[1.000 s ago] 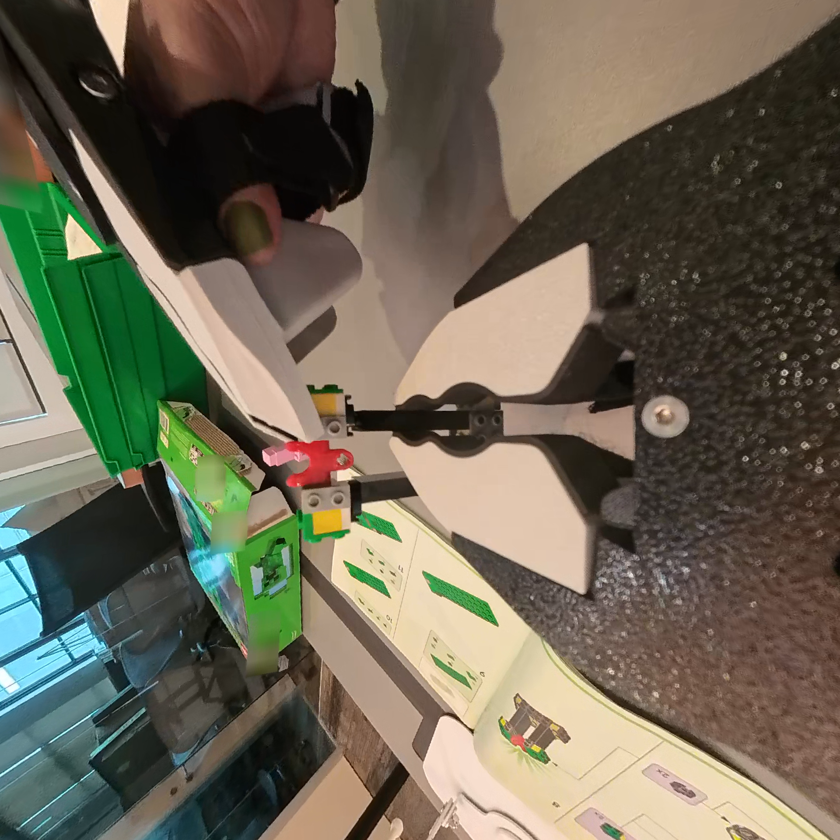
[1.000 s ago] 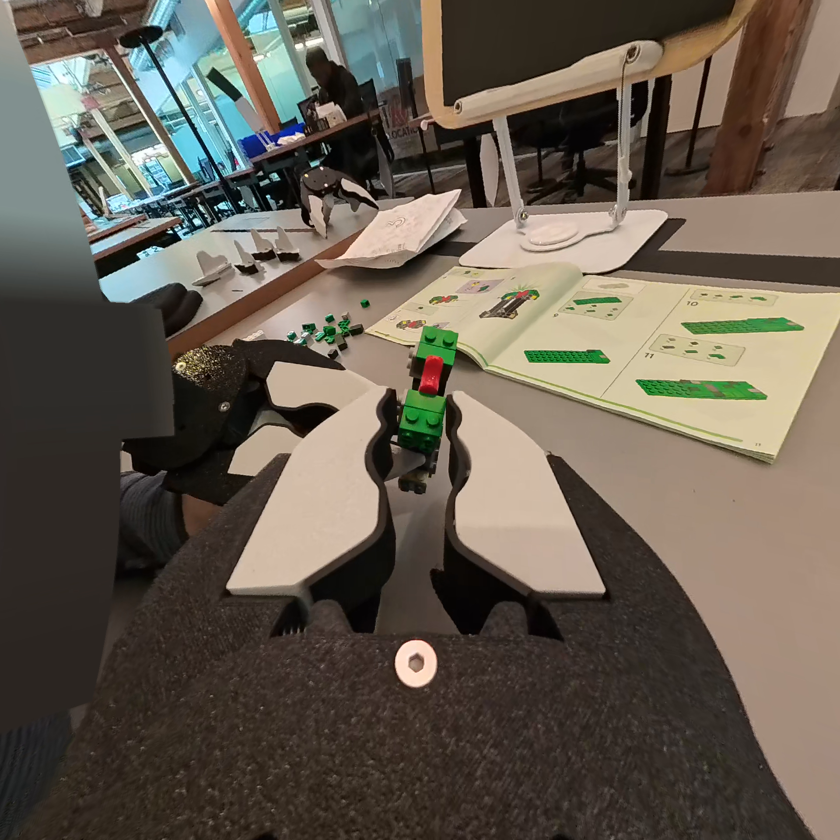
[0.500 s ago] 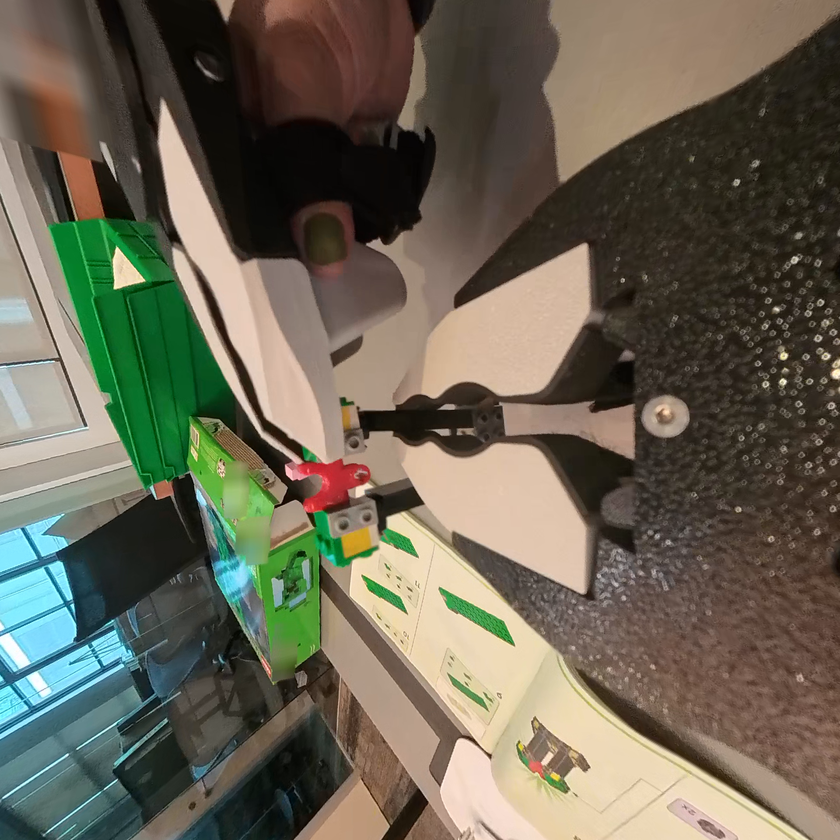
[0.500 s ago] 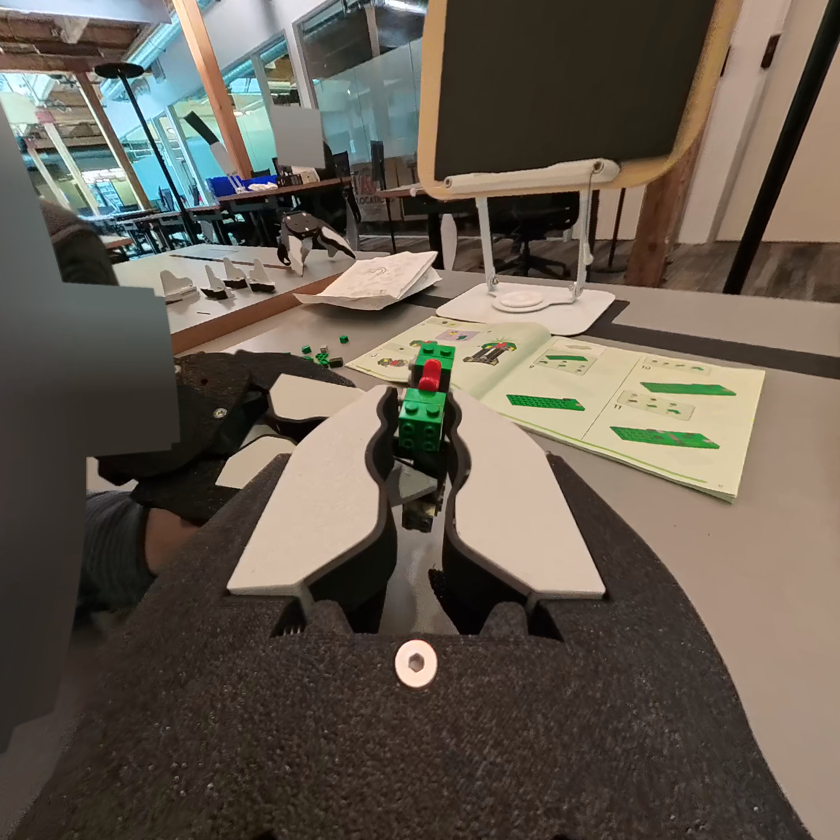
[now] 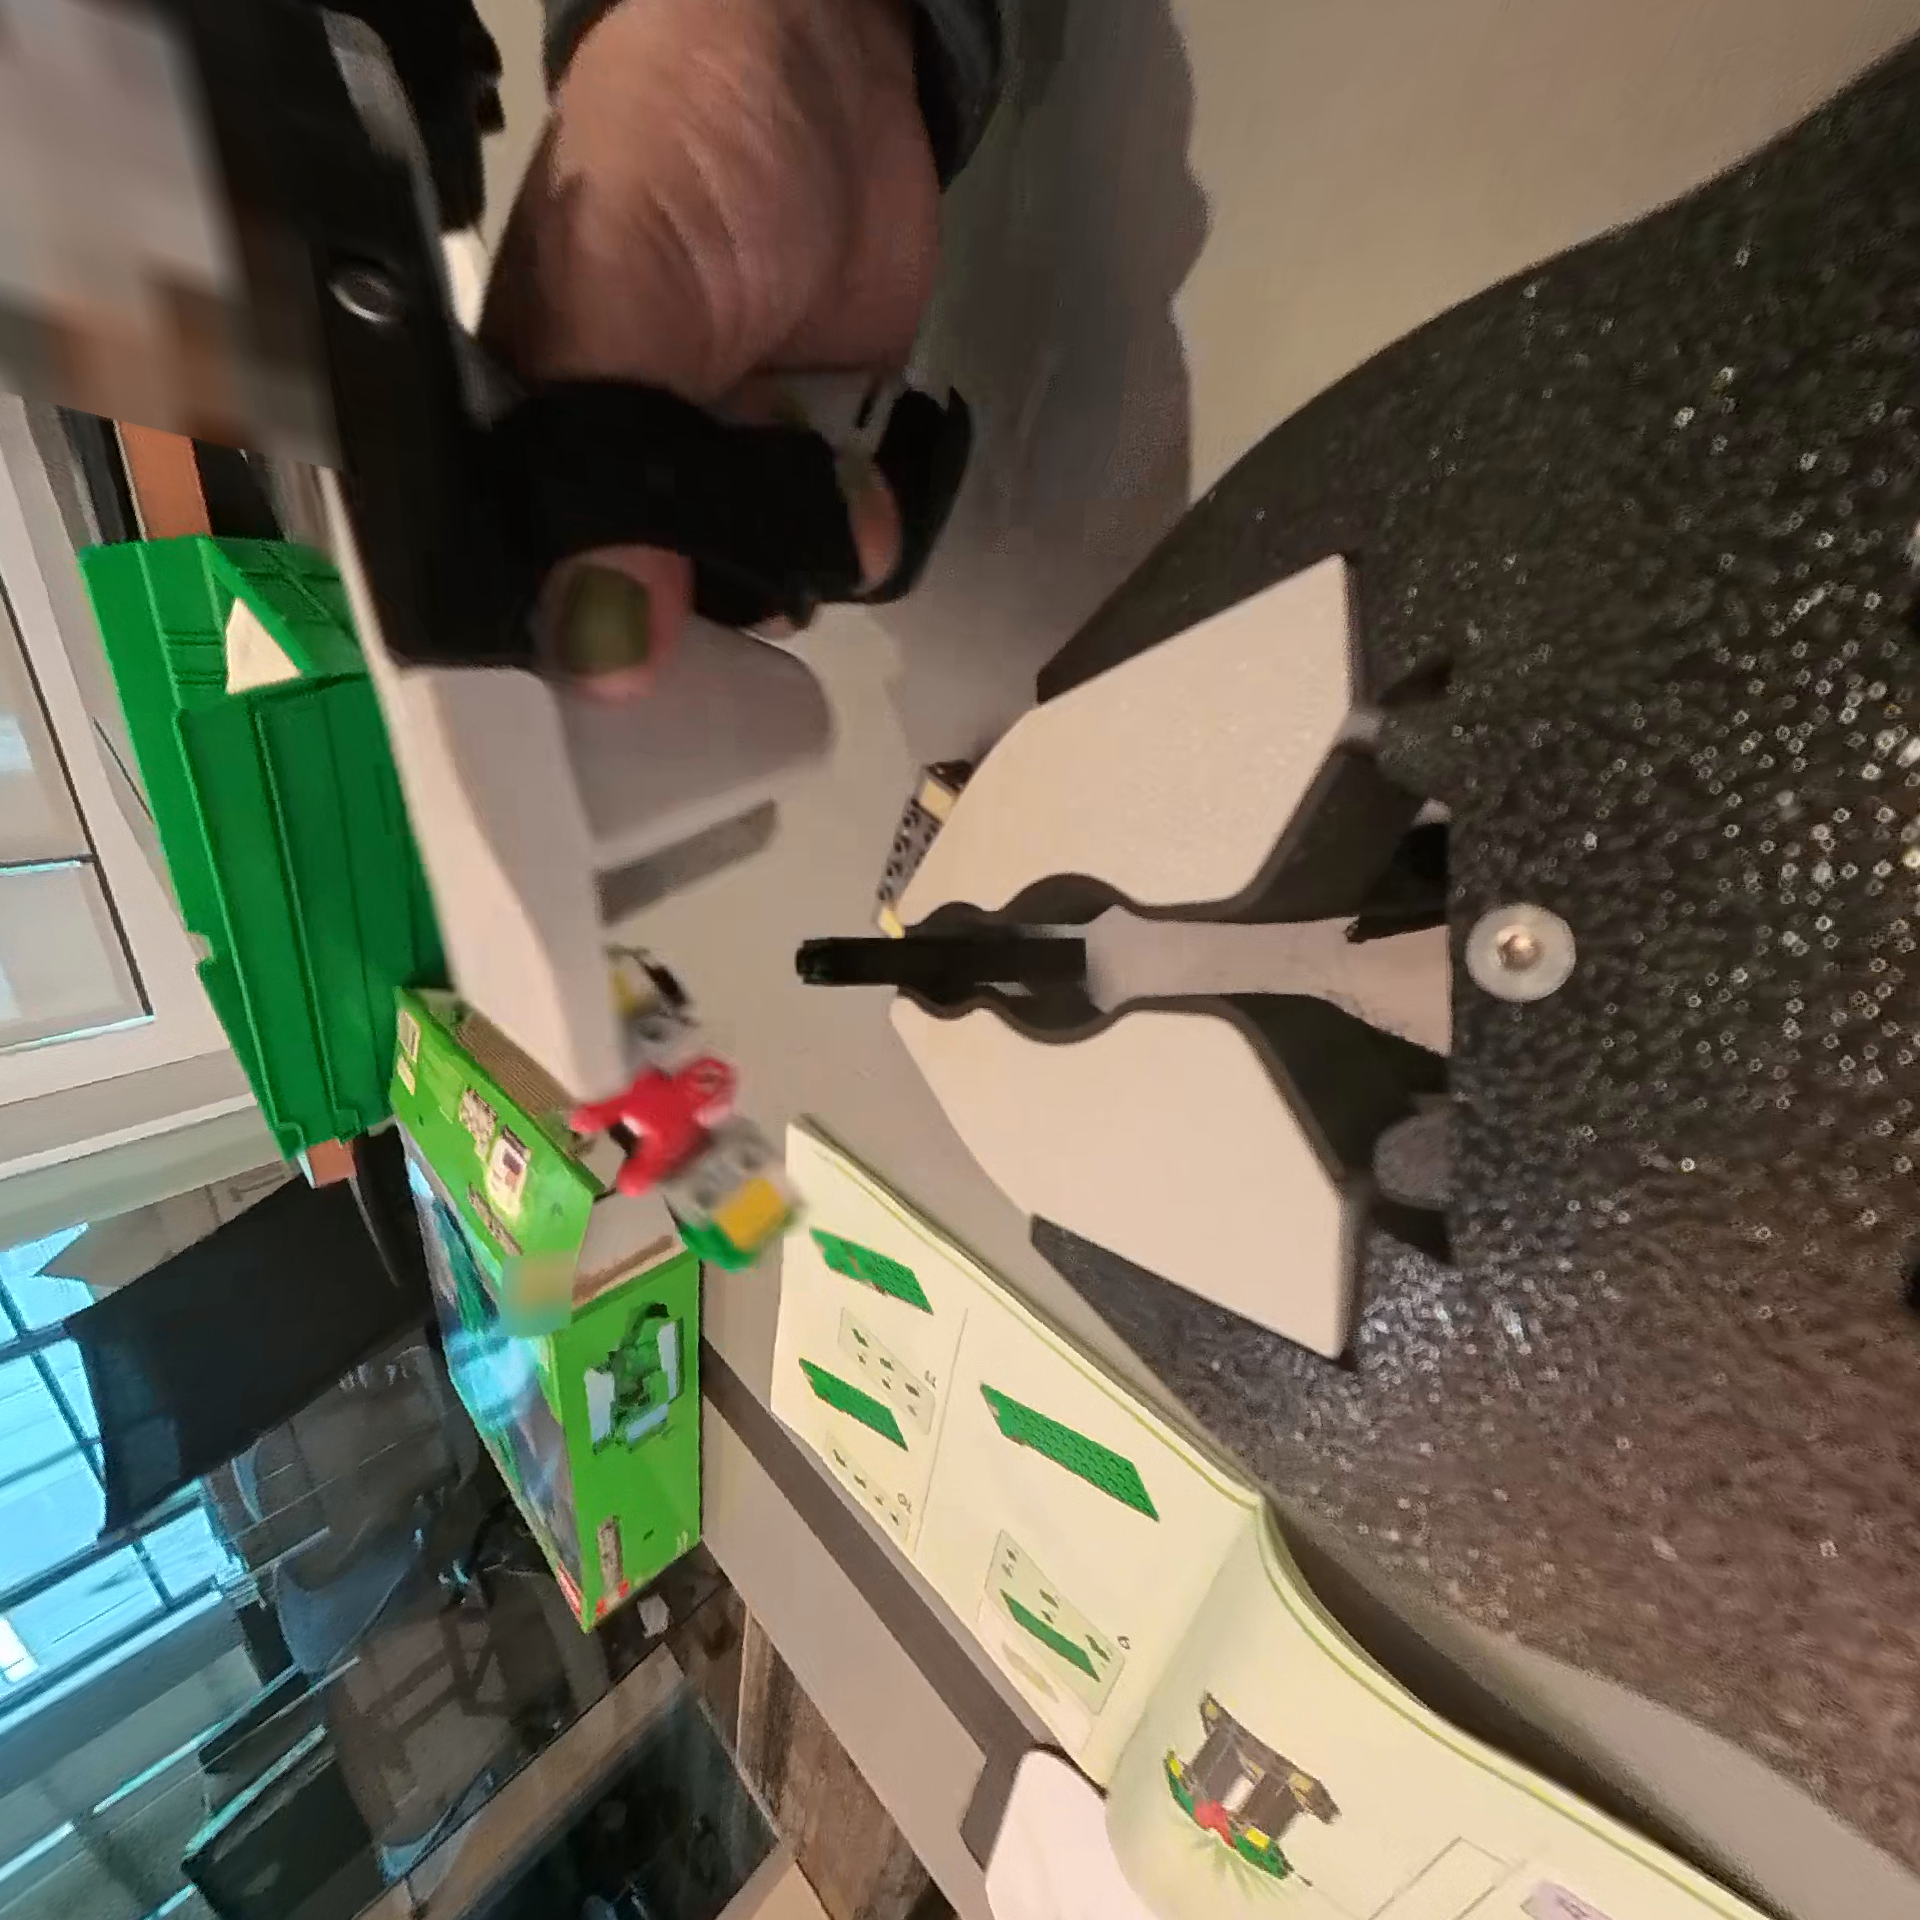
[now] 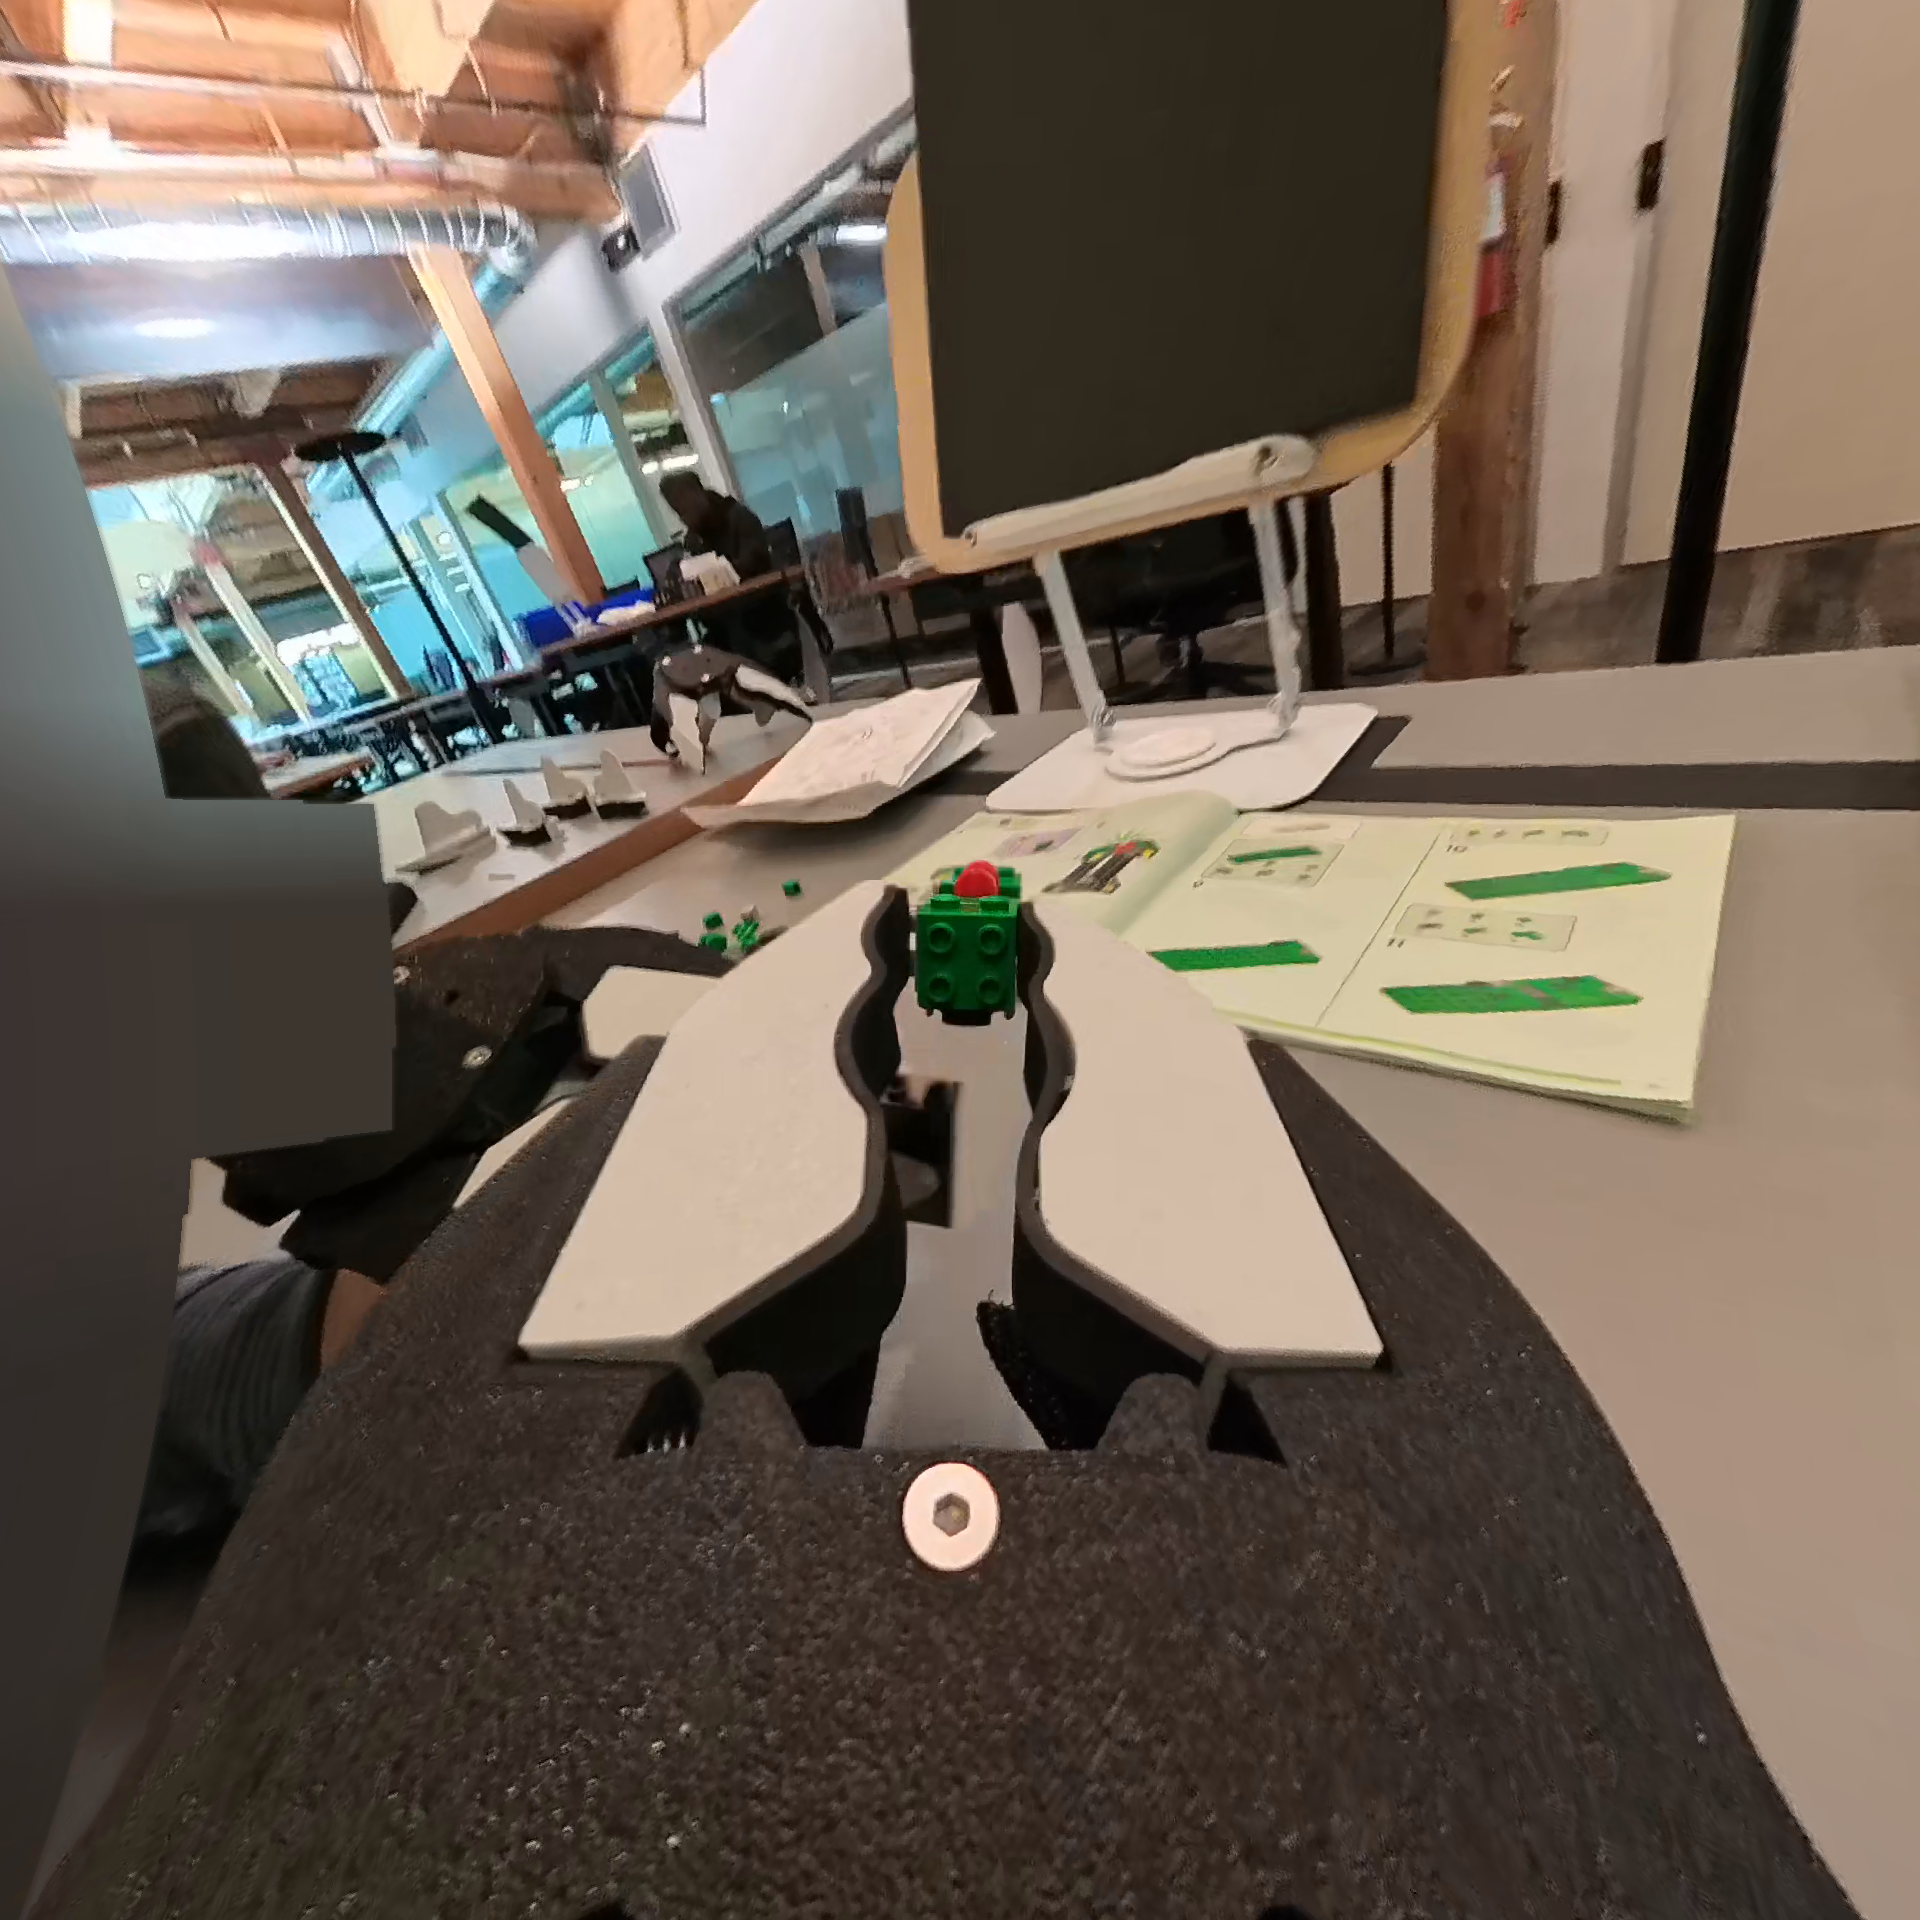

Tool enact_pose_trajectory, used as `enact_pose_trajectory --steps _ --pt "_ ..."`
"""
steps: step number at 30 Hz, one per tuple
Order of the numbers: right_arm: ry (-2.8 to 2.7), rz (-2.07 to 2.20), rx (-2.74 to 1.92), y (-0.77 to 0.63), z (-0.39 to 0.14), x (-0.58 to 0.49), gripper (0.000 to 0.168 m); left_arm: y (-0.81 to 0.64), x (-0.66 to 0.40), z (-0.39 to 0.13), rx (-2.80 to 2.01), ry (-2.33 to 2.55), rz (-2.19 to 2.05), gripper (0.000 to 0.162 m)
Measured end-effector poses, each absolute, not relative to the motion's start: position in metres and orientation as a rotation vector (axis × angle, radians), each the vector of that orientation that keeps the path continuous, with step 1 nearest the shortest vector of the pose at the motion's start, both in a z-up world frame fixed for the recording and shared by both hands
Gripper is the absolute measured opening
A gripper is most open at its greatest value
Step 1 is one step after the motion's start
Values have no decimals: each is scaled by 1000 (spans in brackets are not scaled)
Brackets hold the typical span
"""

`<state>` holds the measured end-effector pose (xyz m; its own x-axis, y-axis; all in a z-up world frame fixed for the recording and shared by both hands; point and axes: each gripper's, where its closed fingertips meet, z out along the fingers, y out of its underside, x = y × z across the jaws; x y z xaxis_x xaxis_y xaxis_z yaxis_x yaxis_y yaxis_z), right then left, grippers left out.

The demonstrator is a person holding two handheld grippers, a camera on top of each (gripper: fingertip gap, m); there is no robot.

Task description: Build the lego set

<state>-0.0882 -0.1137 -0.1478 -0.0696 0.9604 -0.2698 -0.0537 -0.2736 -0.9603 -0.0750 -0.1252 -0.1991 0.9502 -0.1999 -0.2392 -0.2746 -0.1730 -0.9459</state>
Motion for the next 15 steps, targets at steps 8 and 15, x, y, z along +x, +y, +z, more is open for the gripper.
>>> enact_pose_trajectory --steps 8,15 --pt "-1001 1440 -1408 -76 -155 -71 19 -136 -126 -196 -1745 141 25 7" --pt "-983 1469 -1478 -70 -168 -67 19 -137 -132 -193 -1697 80 -106 7"
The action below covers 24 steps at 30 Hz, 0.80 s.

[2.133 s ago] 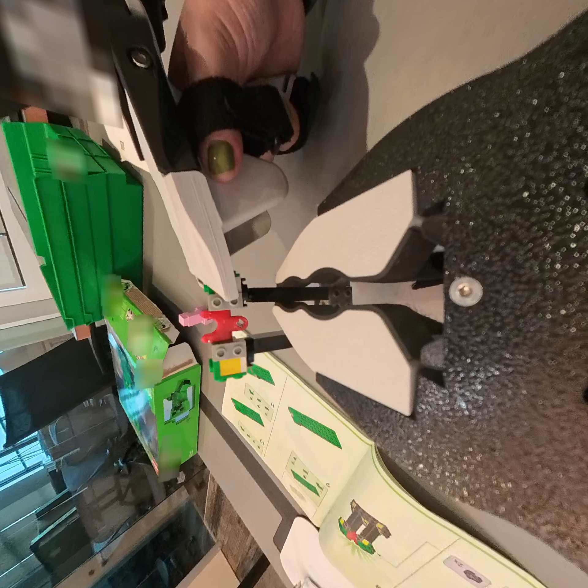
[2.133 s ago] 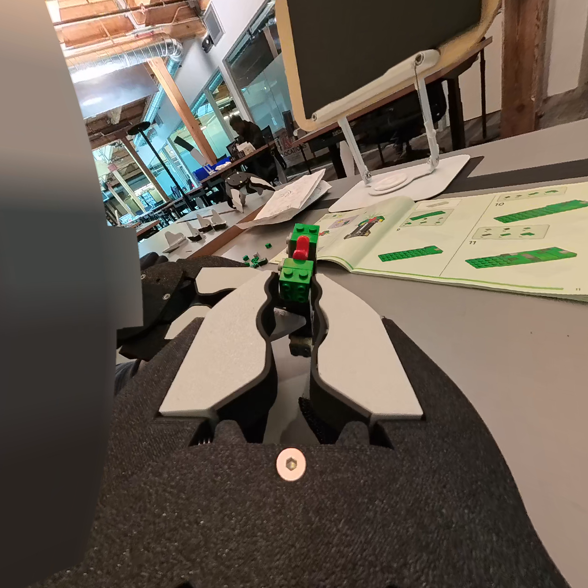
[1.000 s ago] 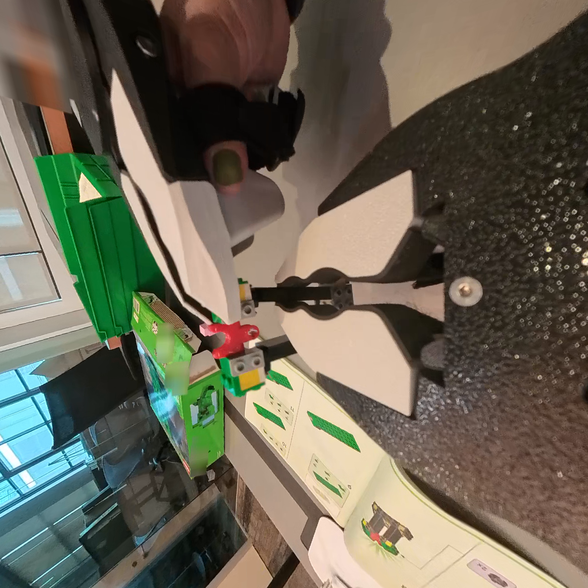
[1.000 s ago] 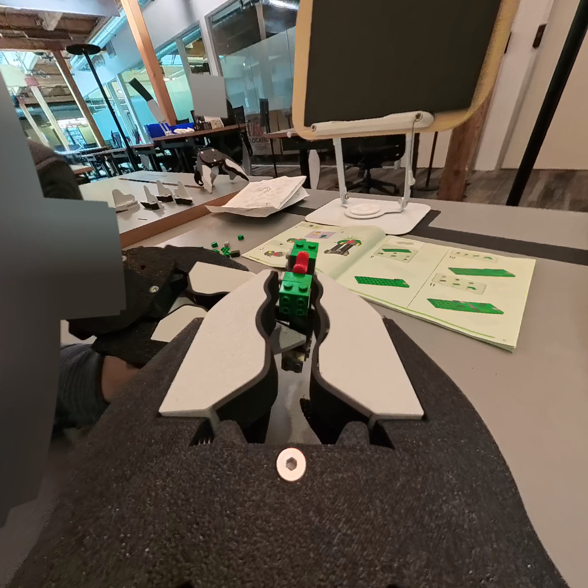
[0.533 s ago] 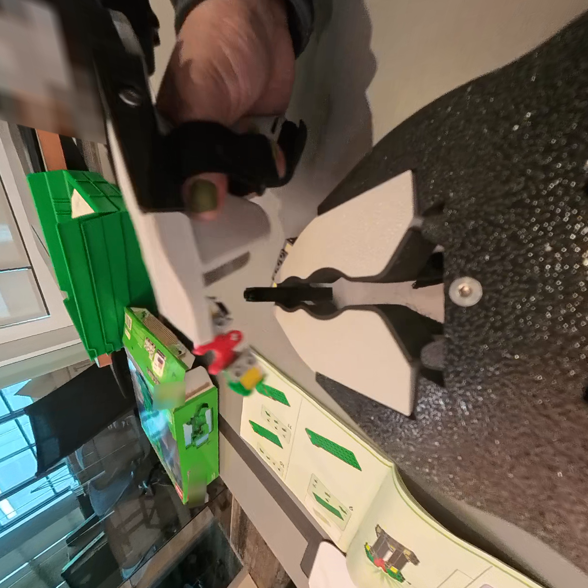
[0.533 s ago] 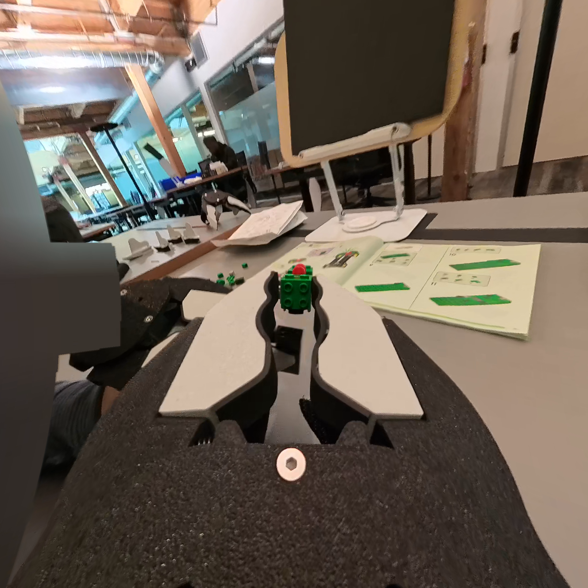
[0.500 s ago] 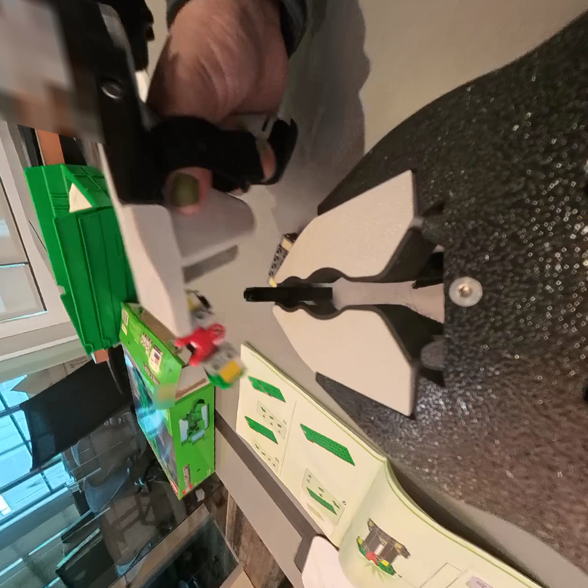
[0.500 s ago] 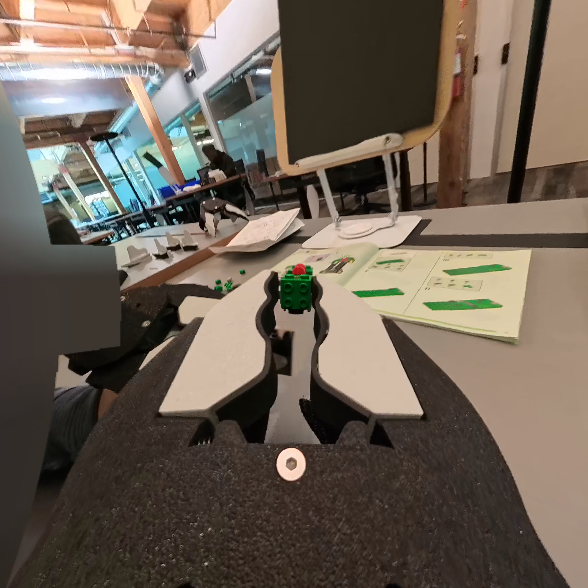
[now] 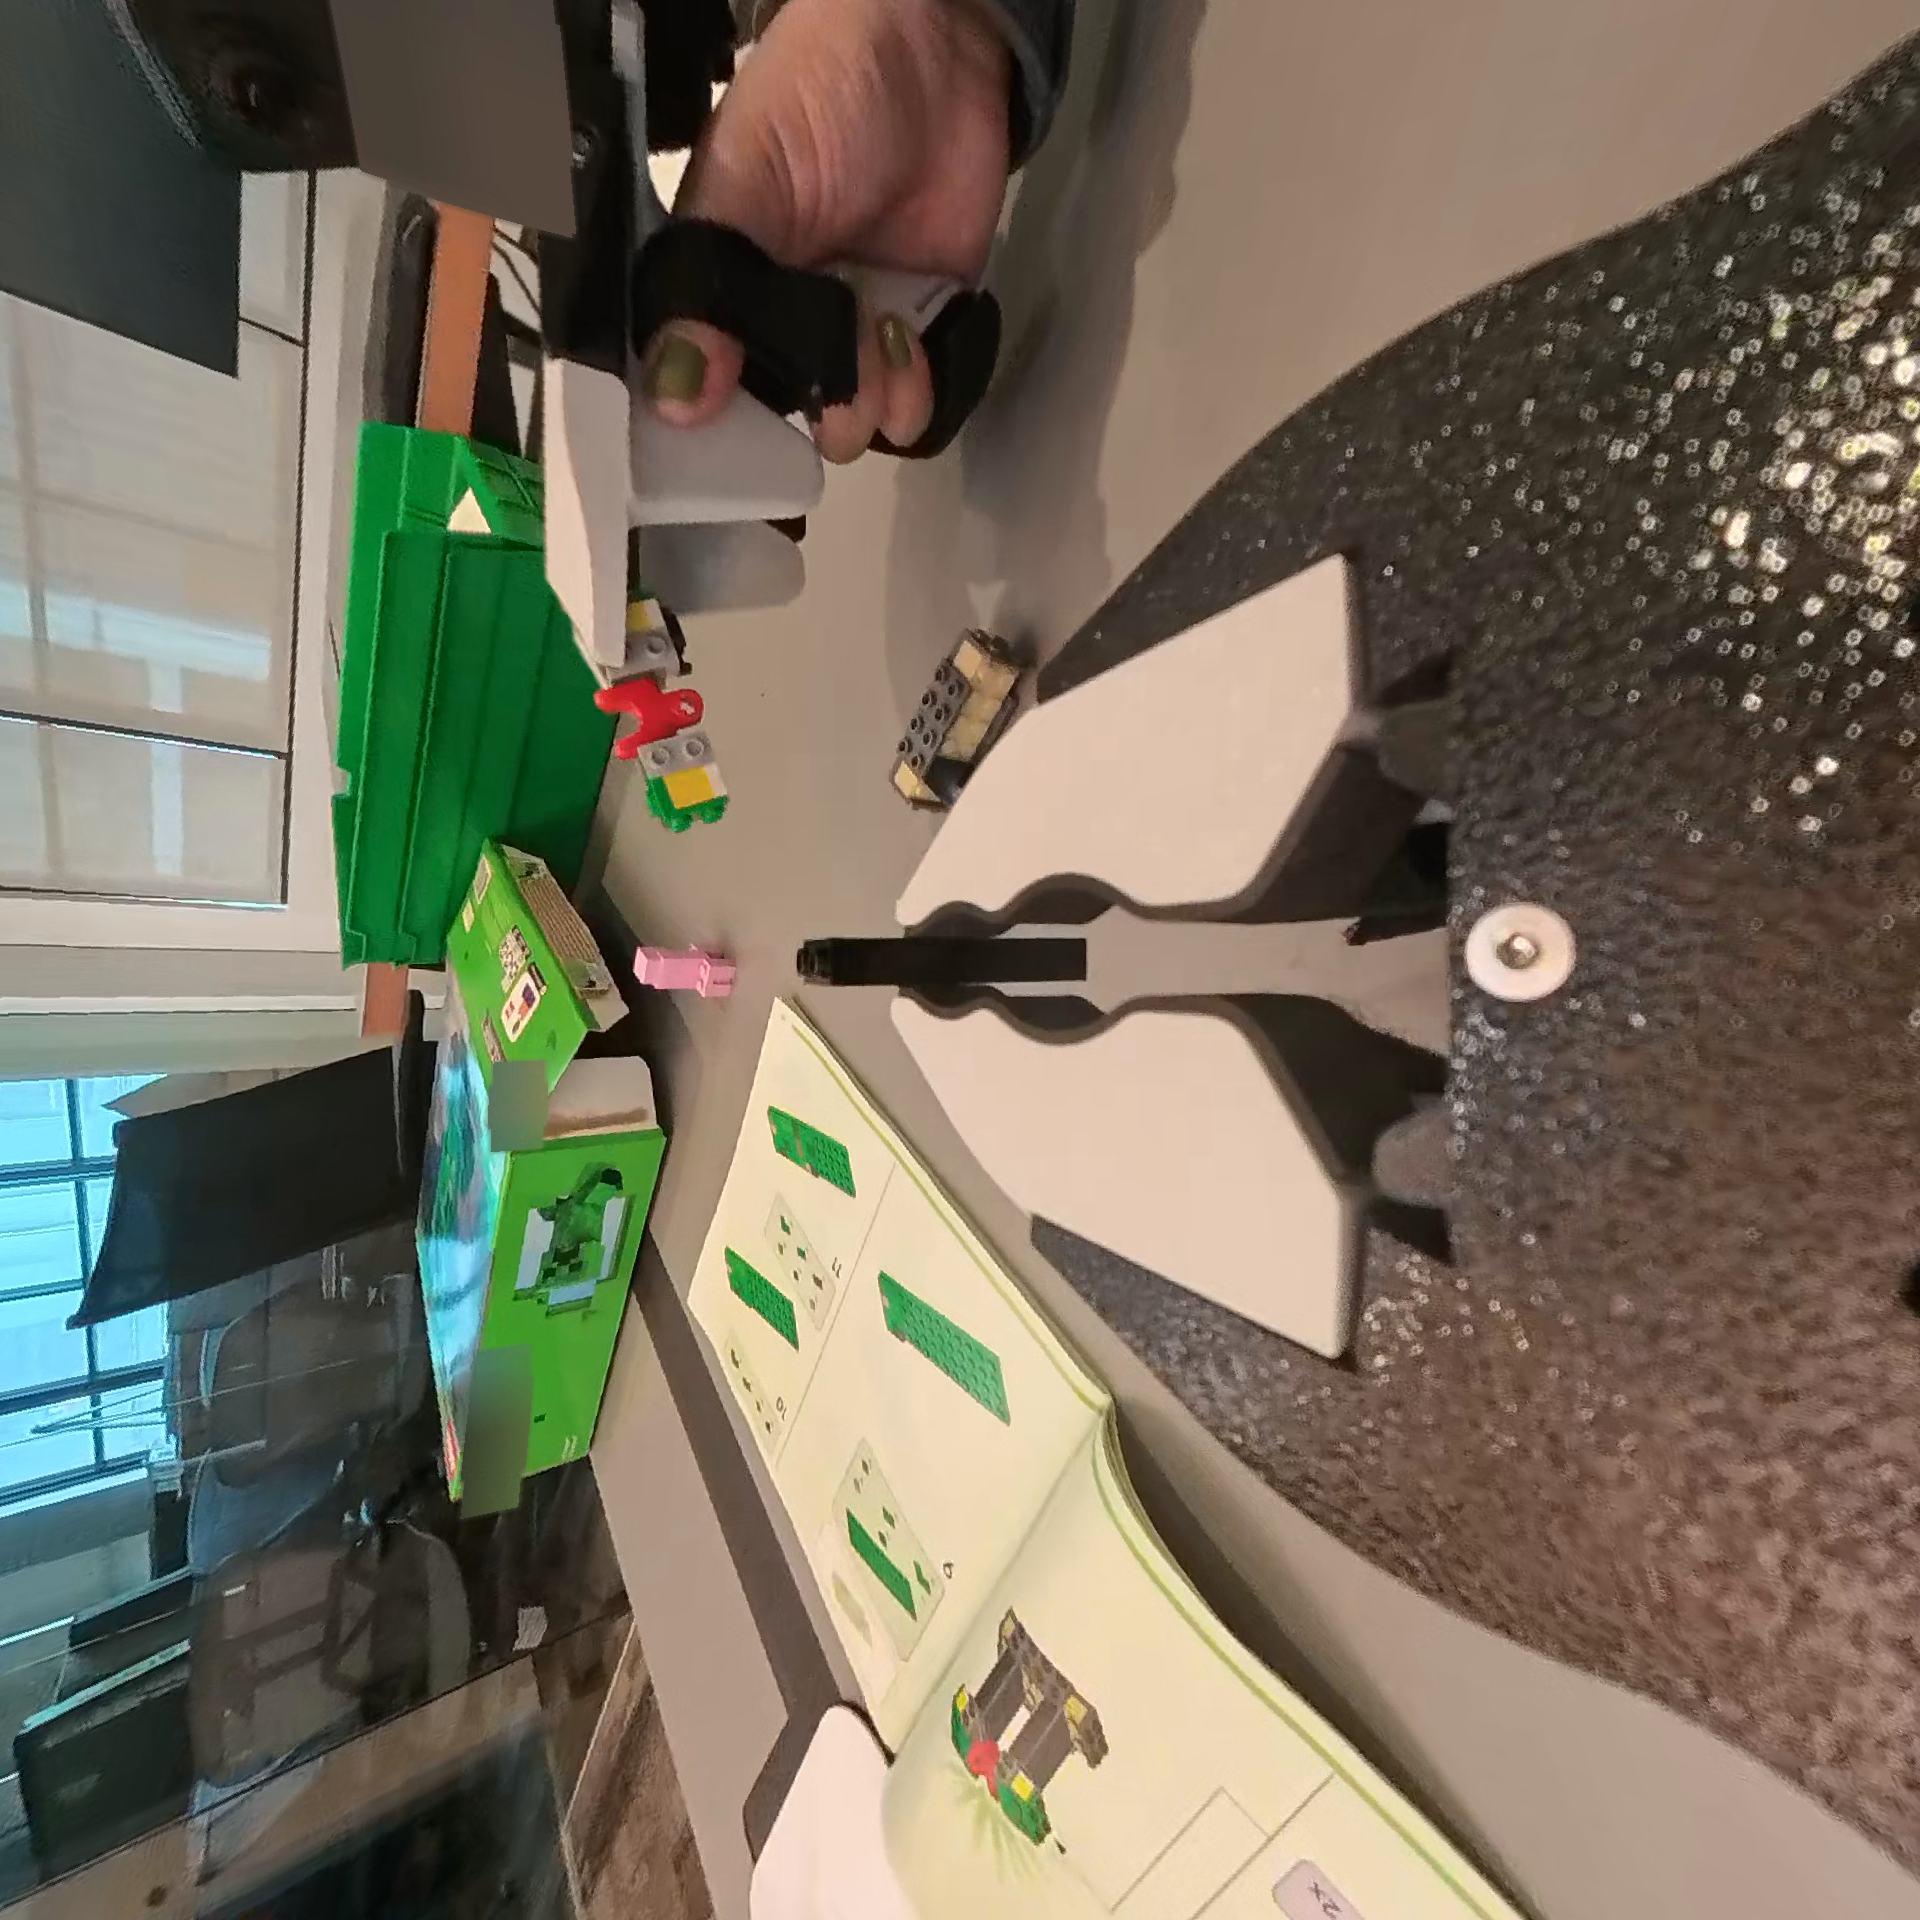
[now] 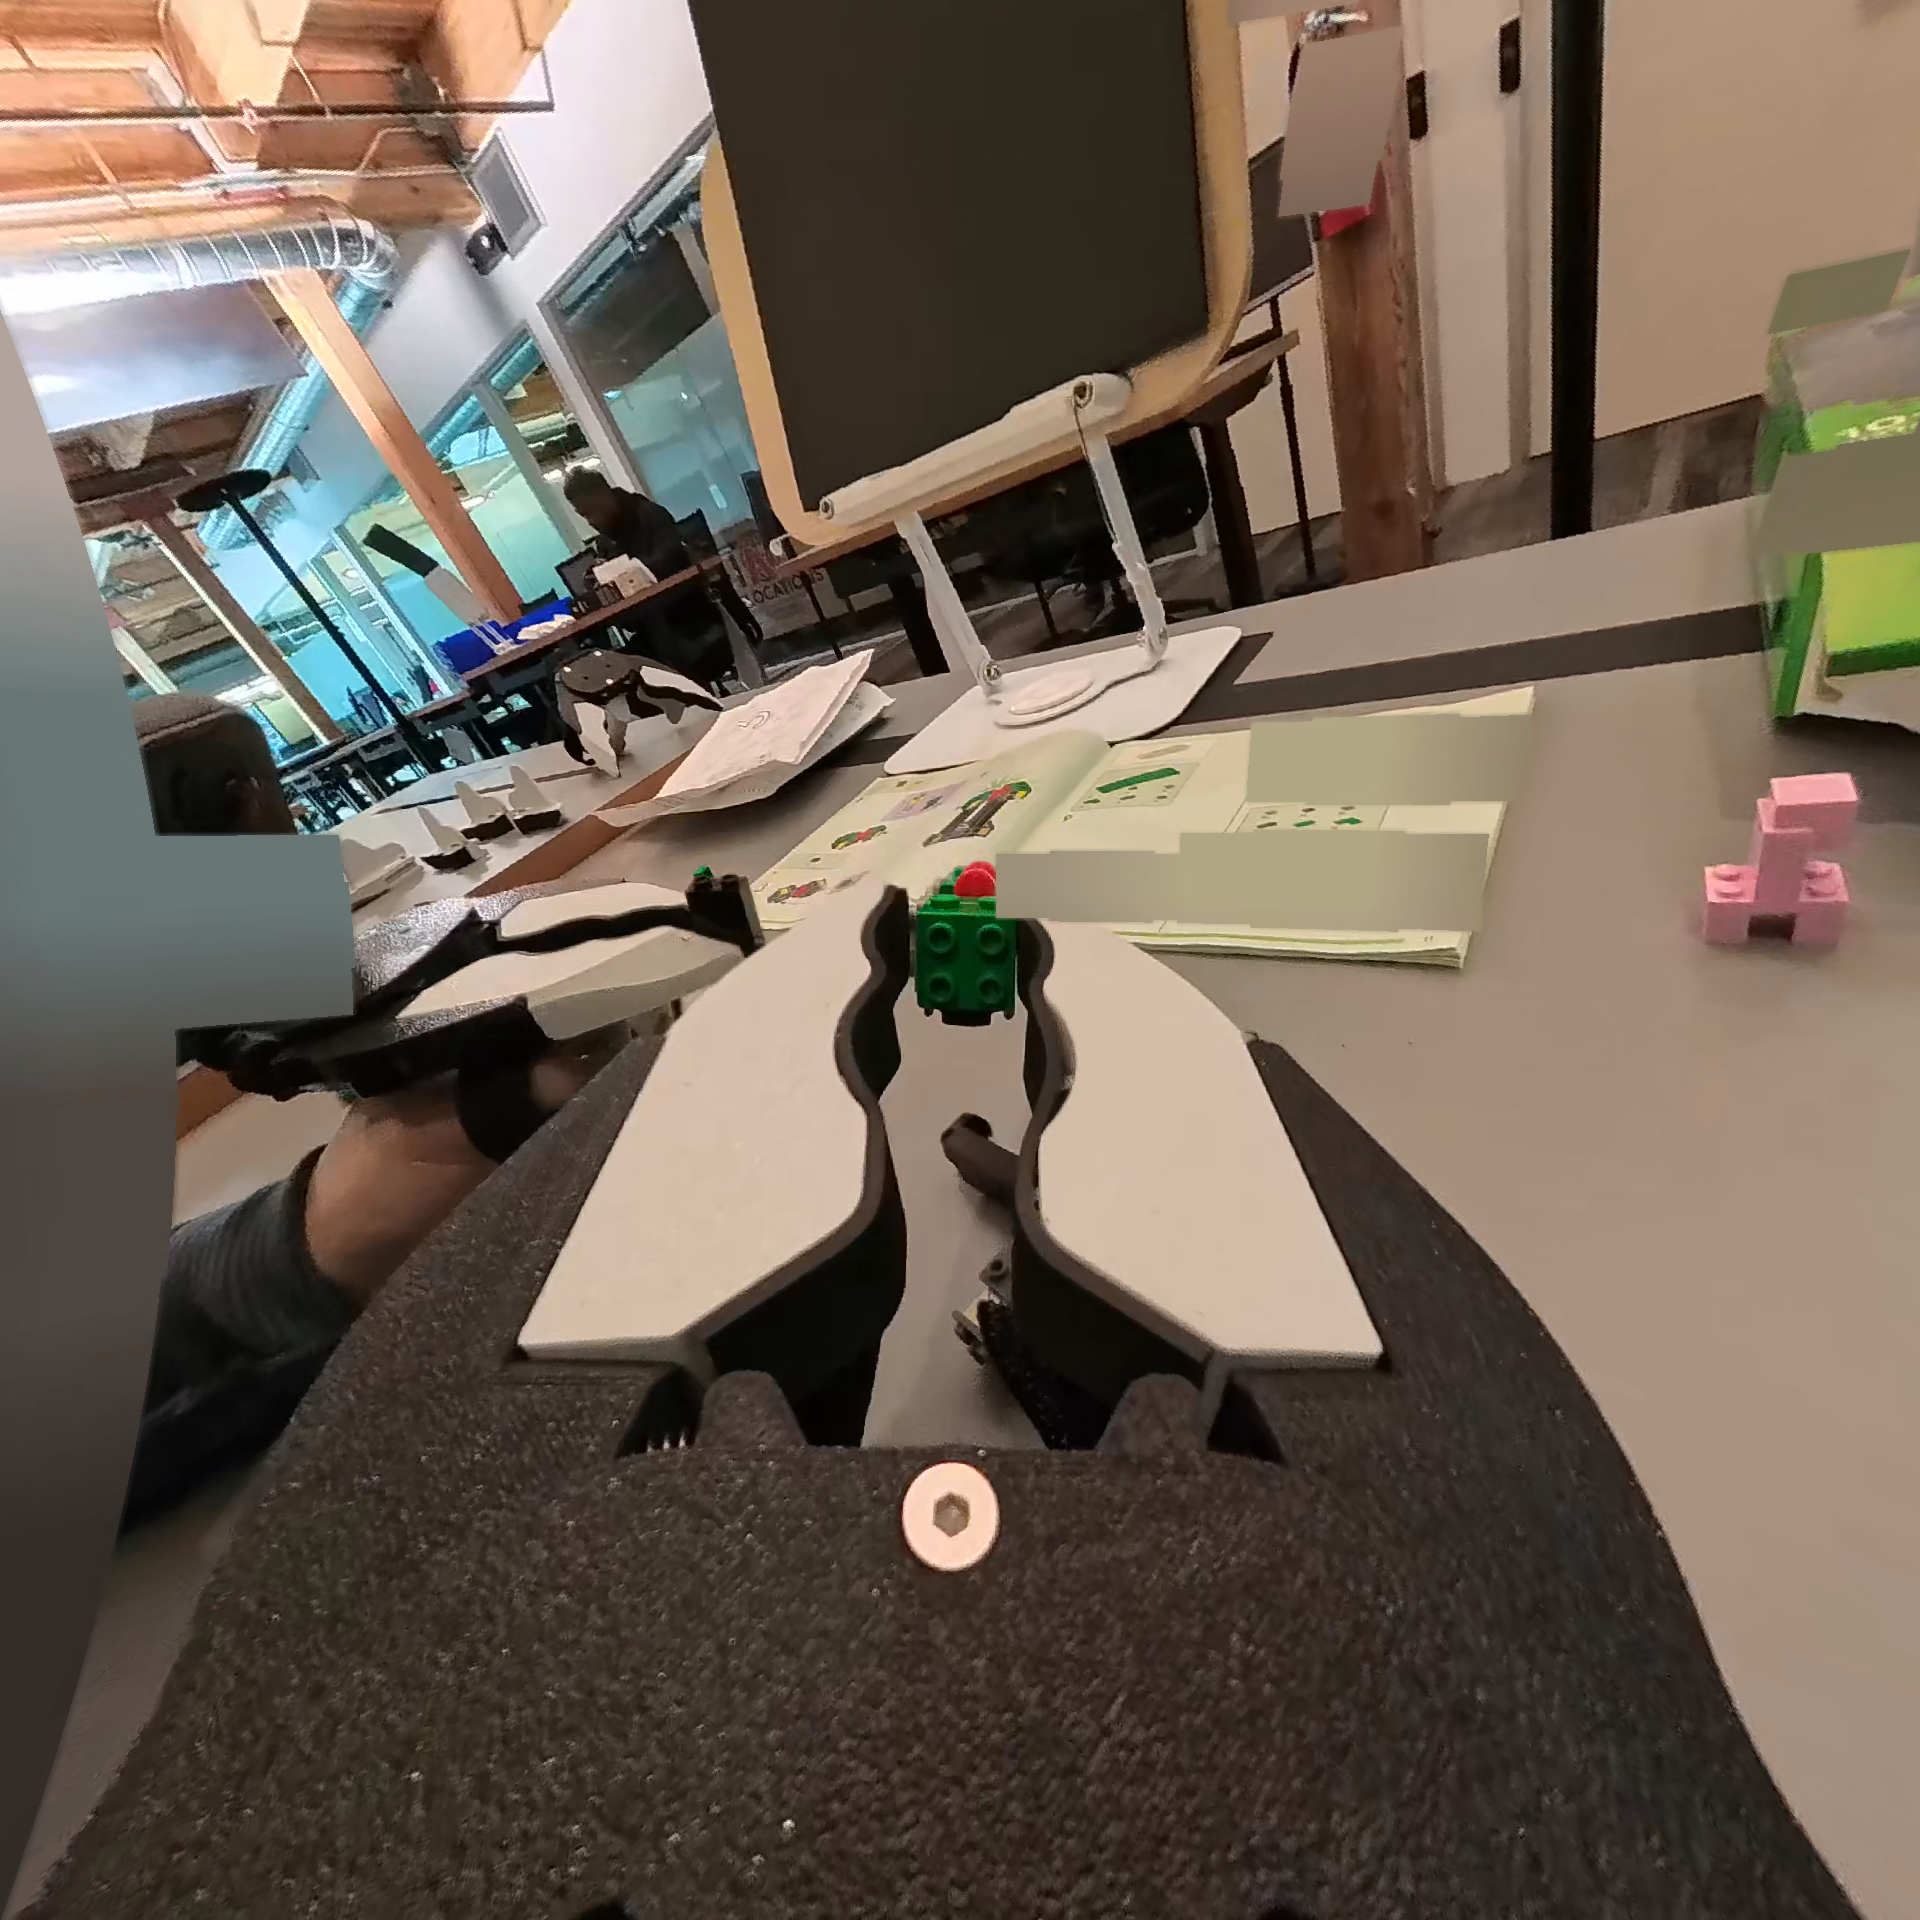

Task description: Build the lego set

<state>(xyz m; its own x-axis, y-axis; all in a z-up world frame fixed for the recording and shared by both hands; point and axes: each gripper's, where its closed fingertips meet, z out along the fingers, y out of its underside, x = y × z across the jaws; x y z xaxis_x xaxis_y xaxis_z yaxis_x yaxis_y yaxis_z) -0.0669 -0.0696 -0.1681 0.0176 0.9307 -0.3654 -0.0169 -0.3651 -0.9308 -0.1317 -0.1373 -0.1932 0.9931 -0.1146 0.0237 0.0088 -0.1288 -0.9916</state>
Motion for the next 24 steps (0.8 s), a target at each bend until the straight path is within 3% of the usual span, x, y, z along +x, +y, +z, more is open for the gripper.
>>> enact_pose_trajectory --steps 24 --pt "-1682 889 -1588 -24 -252 -53 19 -140 -129 -185 -1647 129 -53 7"
